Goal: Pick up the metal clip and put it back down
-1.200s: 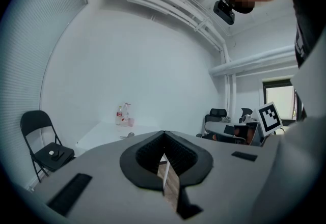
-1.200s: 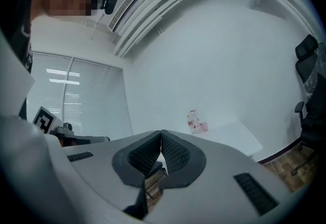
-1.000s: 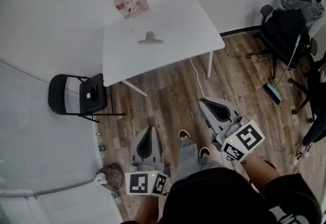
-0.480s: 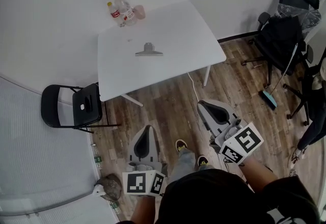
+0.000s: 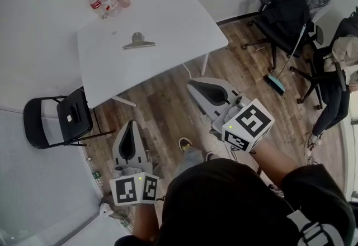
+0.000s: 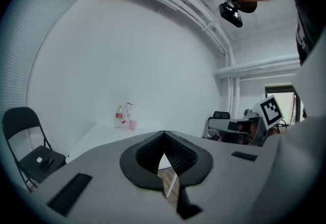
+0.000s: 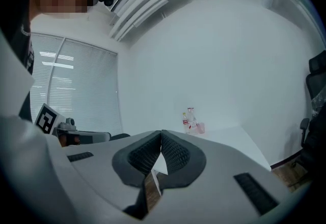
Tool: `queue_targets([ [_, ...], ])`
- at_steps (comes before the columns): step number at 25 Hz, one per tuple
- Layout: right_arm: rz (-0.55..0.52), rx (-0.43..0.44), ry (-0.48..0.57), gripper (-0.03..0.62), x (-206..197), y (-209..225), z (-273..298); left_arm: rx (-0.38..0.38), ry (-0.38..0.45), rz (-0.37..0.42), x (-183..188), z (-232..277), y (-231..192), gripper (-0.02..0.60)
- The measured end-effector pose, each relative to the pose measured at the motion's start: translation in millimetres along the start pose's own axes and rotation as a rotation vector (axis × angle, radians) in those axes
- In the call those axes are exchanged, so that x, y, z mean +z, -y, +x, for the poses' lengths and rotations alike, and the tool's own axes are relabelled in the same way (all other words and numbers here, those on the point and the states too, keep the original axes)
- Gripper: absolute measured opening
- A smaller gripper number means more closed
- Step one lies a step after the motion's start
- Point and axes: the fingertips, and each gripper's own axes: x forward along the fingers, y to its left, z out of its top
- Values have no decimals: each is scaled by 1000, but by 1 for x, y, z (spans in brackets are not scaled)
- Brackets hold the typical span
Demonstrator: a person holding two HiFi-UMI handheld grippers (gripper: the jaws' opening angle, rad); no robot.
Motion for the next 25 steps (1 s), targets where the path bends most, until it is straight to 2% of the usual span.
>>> queue_targets([
  [7, -77, -1, -43, 17, 13, 9, 29, -51, -10, -1, -2, 16, -28, 14],
  [15, -105, -3, -52, 17, 4, -9, 45, -30, -12, -33, -9, 25, -56, 14],
  [25, -50, -37, -34, 17, 0, 6, 52, -33, -16, -24, -4, 40, -63, 14],
])
